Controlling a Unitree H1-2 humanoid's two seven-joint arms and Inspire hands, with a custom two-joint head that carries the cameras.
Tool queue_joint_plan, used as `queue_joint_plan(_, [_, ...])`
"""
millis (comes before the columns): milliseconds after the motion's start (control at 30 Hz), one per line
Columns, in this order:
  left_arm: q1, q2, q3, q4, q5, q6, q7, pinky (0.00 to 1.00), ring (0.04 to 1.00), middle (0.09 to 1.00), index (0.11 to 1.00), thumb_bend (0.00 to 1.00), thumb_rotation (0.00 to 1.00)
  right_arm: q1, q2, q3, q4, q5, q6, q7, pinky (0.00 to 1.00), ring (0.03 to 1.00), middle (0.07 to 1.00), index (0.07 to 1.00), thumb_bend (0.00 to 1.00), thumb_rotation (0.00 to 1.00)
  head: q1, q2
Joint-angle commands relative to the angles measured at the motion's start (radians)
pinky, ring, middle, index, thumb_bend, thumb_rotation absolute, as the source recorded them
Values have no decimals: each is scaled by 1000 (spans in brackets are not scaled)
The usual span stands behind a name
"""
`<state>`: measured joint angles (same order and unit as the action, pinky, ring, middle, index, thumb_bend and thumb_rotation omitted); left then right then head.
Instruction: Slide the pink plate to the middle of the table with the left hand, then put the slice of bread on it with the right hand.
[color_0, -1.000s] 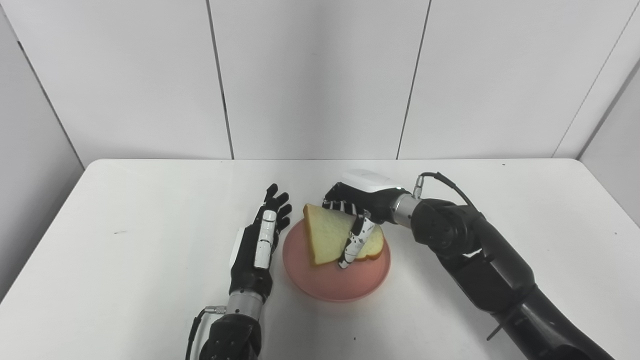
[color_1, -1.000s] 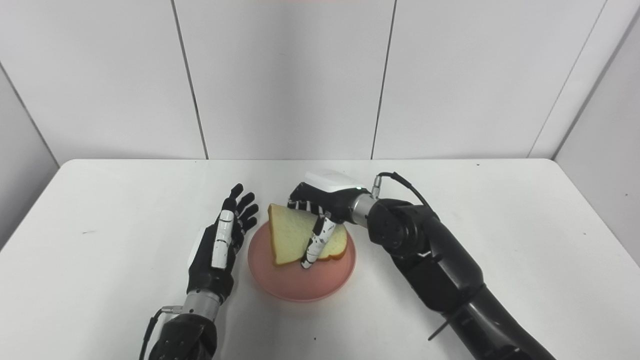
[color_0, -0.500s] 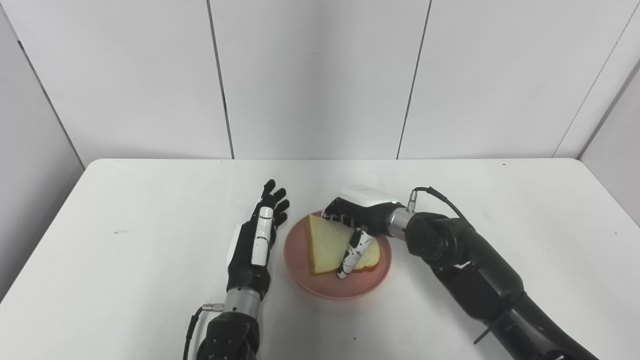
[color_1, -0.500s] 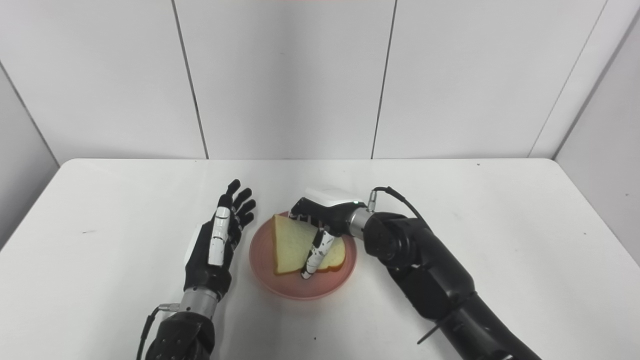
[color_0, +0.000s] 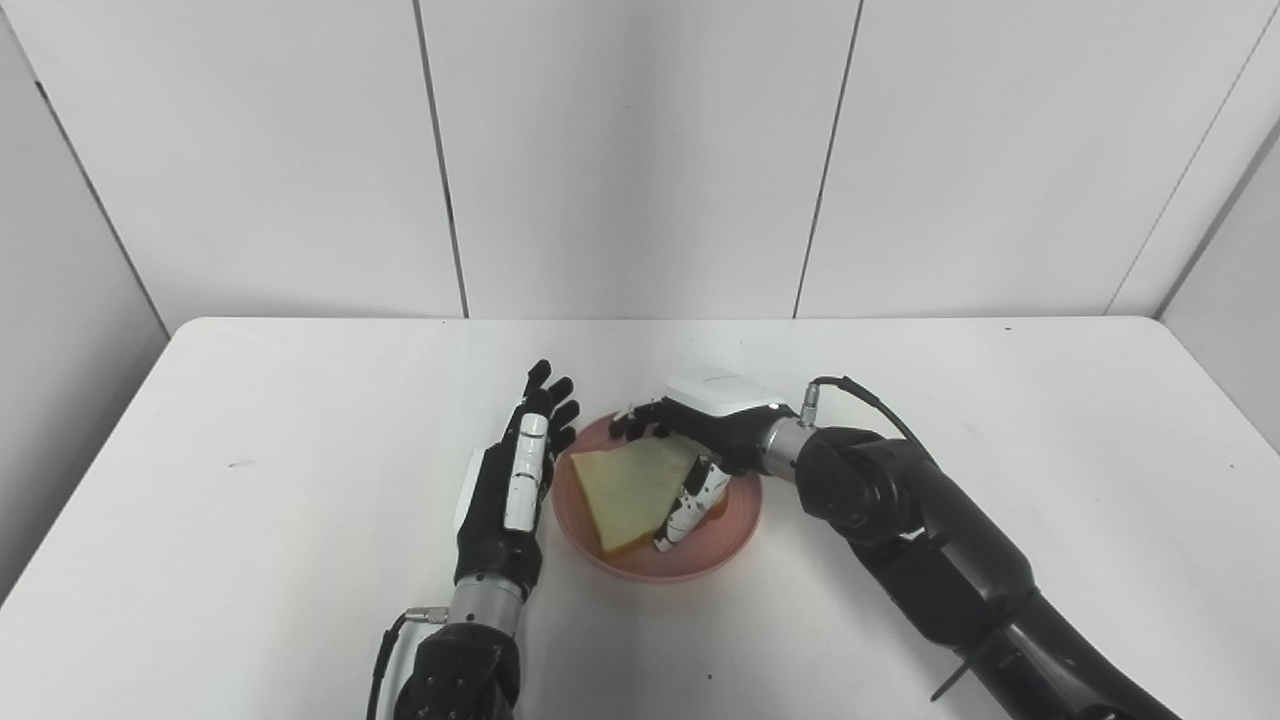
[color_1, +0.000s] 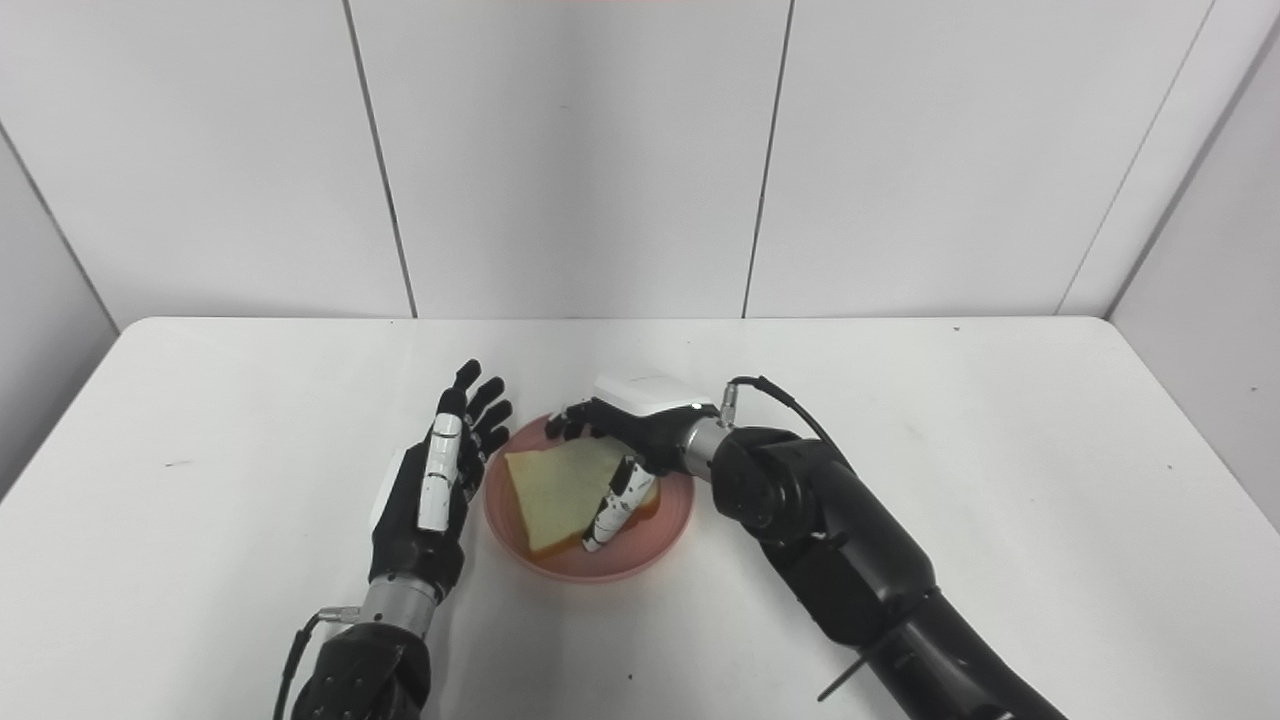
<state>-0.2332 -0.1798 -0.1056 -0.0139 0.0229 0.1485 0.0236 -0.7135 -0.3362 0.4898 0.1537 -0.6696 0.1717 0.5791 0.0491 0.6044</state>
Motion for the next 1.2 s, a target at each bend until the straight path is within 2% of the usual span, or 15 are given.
queue_joint_plan(0, [-37,0,-12,-38,6,-9,-11,931,926,942,952,677,1000,-40,-5,-14,-44,-4,27,13,710,815,853,856,916,314,0,0])
queue_joint_plan(167, [-36,0,-13,-39,10,-8,-7,928,924,940,950,677,1000,-35,-10,-25,-79,-2,44,42,706,815,854,865,938,304,-3,2])
queue_joint_plan(400, [-36,2,-11,-47,1,2,-14,943,931,946,955,684,1000,-31,-35,-28,-151,-32,52,76,641,808,878,887,969,313,-4,2])
queue_joint_plan(567, [-35,-1,-6,-48,-7,0,-13,952,930,944,953,681,1000,-34,-60,-37,-231,-62,69,110,694,837,887,894,964,342,-5,2])
queue_joint_plan(600, [-35,0,-5,-48,-9,-1,-15,953,931,945,954,682,1000,-38,-68,-41,-246,-65,68,118,732,862,892,899,963,361,-7,0])
queue_joint_plan(633, [-35,-1,-4,-50,-12,1,-15,954,931,945,954,682,1000,-42,-74,-49,-264,-65,76,128,759,876,897,906,967,374,-7,0])
queue_joint_plan(700, [-34,-6,1,-50,-14,-2,-9,946,926,941,949,679,1000,-44,-76,-72,-297,-59,111,146,749,869,907,912,982,382,-8,-2])
queue_joint_plan(800, [-35,-12,4,-42,-8,-25,-1,925,915,931,935,664,1000,-20,-62,-172,-351,40,151,123,720,873,927,914,989,364,-8,-12])
queue_joint_plan(867, [-33,-13,4,-47,-9,-24,-1,923,915,931,932,652,1000,0,-48,-236,-367,99,169,99,792,886,927,927,989,401,-8,-12])
queue_joint_plan(900, [-33,-14,4,-51,-9,-18,-1,923,915,931,932,650,1000,9,-43,-262,-370,122,172,89,837,899,926,942,997,475,-8,-12])
queue_joint_plan(967, [-32,-14,3,-52,-8,-21,-2,921,917,935,940,642,1000,29,-31,-312,-365,171,186,61,828,913,942,968,1000,624,-8,-19])
queue_joint_plan(1000, [-32,-12,4,-49,-14,-27,-7,921,918,935,940,641,1000,42,-22,-339,-363,204,193,47,826,913,943,970,1000,633,-7,-25])
queue_joint_plan(1067, [-32,-10,5,-47,-19,-32,-10,931,926,946,952,639,1000,64,-9,-374,-364,252,199,20,794,913,965,990,1000,717,-7,-29])
queue_joint_plan(1133, [-31,-10,6,-45,-19,-36,-8,925,922,943,948,640,1000,92,2,-395,-381,273,206,-12,776,909,977,998,957,790,-8,-34])
queue_joint_plan(1167, [-31,-13,9,-42,-21,-41,-5,932,921,940,946,637,1000,113,9,-404,-398,274,205,-36,789,911,973,1000,927,869,-8,-36])
